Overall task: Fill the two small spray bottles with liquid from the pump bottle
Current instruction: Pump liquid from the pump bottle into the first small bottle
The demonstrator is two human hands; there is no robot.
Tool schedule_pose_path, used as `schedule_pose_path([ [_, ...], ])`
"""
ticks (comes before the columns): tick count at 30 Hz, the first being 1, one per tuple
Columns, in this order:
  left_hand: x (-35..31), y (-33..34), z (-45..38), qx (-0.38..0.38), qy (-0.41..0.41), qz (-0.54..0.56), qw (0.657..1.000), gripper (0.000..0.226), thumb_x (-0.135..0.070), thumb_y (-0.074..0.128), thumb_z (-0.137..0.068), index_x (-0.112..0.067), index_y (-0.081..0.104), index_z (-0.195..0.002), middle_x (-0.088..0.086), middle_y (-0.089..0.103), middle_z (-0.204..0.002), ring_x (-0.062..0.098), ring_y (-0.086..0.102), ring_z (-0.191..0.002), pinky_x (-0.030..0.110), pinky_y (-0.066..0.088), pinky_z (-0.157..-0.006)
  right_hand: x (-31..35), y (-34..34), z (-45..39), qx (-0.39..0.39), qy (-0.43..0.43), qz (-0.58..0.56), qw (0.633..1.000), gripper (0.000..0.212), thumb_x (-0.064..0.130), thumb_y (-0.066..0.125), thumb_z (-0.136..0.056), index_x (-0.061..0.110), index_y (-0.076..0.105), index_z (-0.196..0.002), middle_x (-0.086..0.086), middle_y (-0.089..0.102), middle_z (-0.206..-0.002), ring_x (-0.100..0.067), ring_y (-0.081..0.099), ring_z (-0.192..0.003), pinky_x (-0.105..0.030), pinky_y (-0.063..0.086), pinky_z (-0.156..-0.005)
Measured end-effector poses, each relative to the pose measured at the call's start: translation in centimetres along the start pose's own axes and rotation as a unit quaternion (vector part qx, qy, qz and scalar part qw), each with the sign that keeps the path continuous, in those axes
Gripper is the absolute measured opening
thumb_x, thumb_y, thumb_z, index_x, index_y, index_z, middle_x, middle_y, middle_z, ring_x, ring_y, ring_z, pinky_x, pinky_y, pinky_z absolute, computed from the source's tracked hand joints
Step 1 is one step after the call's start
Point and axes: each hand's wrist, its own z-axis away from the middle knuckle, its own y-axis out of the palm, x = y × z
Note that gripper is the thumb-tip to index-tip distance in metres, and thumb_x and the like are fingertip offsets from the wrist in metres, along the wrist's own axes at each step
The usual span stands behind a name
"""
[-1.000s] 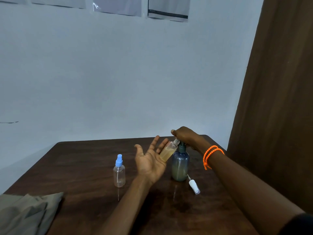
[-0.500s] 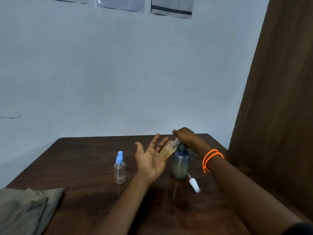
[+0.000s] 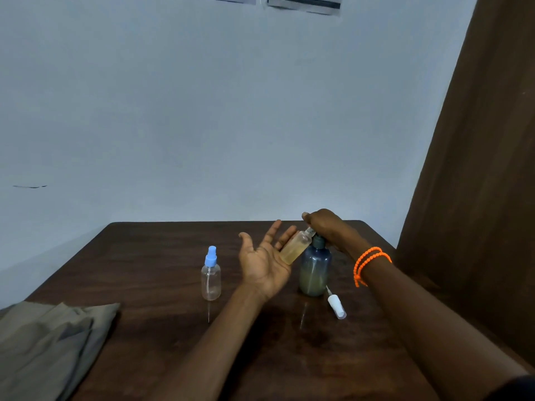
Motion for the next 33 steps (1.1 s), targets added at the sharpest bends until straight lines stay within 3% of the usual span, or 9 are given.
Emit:
schedule_pose_path([
  [2, 0.1, 0.1, 0.0, 0.003, -0.003, -0.002, 1.0, 0.092, -0.08, 0.025, -0.092, -0.01, 0.053, -0.145, 0.027, 0.06, -0.14, 0.043, 0.055, -0.133, 0.053, 0.045, -0.108, 0.4, -0.6, 0.1, 0.001, 0.003, 0.011, 1.0, 0.032, 0.032, 0.048, -0.098, 0.01, 0.051, -0.074, -0.011, 0.057, -0.082, -0.026, 0.055, -0.077, -0.035, 0.046, -0.071],
  [11, -0.1, -0.1, -0.1, 0.005, 0.0, -0.007, 1.0, 0.091, -0.08, 0.024, -0.092, -0.011, 0.053, -0.145, 0.026, 0.06, -0.14, 0.042, 0.055, -0.133, 0.052, 0.048, -0.106, 0.3, -0.1, -0.1, 0.001, 0.003, 0.021, 1.0, 0.033, 0.029, 0.047, -0.1, 0.01, 0.051, -0.074, -0.011, 0.057, -0.084, -0.027, 0.055, -0.083, -0.037, 0.045, -0.074],
  [17, 0.0, -0.2, -0.2, 0.008, 0.003, -0.006, 1.0, 0.092, -0.08, 0.024, -0.093, -0.01, 0.053, -0.144, 0.026, 0.059, -0.141, 0.042, 0.057, -0.131, 0.051, 0.046, -0.107, 1.2, -1.0, 0.0, 0.015, -0.003, 0.039, 0.999, 0.031, 0.034, 0.047, -0.098, 0.013, 0.05, -0.075, -0.008, 0.056, -0.083, -0.024, 0.053, -0.076, -0.033, 0.045, -0.068],
  [25, -0.1, 0.1, 0.0, 0.002, 0.003, -0.004, 1.0, 0.092, -0.08, 0.025, -0.093, -0.009, 0.054, -0.143, 0.027, 0.062, -0.135, 0.043, 0.055, -0.132, 0.053, 0.047, -0.106, 0.4, -0.2, 0.1, -0.001, -0.025, 0.072, 0.997, 0.039, 0.024, 0.043, -0.102, 0.012, 0.043, -0.066, -0.004, 0.046, -0.07, -0.017, 0.041, -0.064, -0.03, 0.035, -0.066],
  [29, 0.1, 0.1, 0.0, 0.0, 0.001, -0.009, 1.0, 0.092, -0.079, 0.025, -0.093, -0.009, 0.053, -0.144, 0.027, 0.061, -0.138, 0.043, 0.054, -0.133, 0.052, 0.043, -0.111, 1.1, -0.8, 0.2, 0.013, -0.025, 0.073, 0.997, 0.036, 0.023, 0.044, -0.101, 0.013, 0.042, -0.067, -0.004, 0.045, -0.069, -0.016, 0.039, -0.062, -0.029, 0.033, -0.058],
  [33, 0.1, 0.0, -0.2, 0.003, -0.001, -0.011, 1.0, 0.091, -0.08, 0.026, -0.092, -0.009, 0.054, -0.143, 0.027, 0.061, -0.138, 0.043, 0.057, -0.129, 0.052, 0.042, -0.112, 0.9, -0.5, -0.2, 0.01, -0.013, 0.036, 0.999, 0.034, 0.024, 0.046, -0.1, 0.012, 0.044, -0.068, -0.005, 0.047, -0.07, -0.018, 0.043, -0.065, -0.031, 0.037, -0.065],
])
